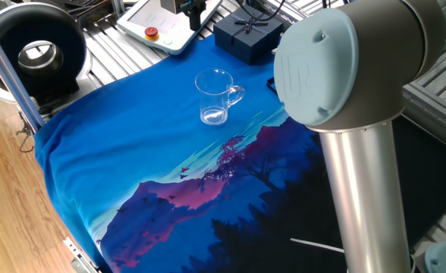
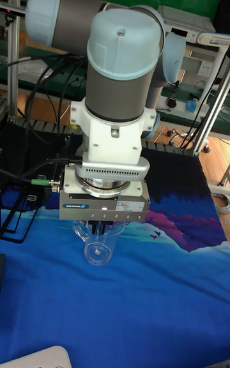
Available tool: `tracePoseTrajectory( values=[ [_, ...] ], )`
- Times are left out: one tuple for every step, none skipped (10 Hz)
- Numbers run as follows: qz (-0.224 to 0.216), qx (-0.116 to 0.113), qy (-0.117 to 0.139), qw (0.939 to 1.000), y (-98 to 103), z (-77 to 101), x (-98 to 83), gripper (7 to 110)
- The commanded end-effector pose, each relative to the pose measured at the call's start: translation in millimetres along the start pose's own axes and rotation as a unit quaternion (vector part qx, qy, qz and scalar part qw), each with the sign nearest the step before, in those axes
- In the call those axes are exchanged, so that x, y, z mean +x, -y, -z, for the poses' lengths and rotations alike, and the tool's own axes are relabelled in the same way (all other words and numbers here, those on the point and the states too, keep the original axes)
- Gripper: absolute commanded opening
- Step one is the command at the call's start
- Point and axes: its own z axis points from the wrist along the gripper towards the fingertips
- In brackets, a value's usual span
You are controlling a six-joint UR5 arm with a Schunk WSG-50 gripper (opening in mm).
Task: Take the cup off the cup rack
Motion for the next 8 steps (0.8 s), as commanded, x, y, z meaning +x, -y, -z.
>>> tracePoseTrajectory(
  values=[
    [0.001,-0.005,0.000,1.0000,-2.2,1.0,0.1,7],
    [0.001,-0.003,-0.001,1.0000,-1.0,0.5,0.1,7],
    [0.002,-0.002,-0.002,1.0000,0.0,0.2,0.6,7],
    [0.002,-0.004,-0.004,1.0000,-2.4,-0.5,2.1,7],
    [0.001,-0.003,-0.004,1.0000,-2.4,-0.2,2.7,7],
    [0.003,-0.006,-0.004,1.0000,-3.4,-0.1,2.5,7],
    [0.003,-0.001,-0.006,1.0000,-1.1,-0.5,3.3,7],
    [0.004,0.002,-0.006,1.0000,0.6,-1.1,2.6,7]
  ],
)
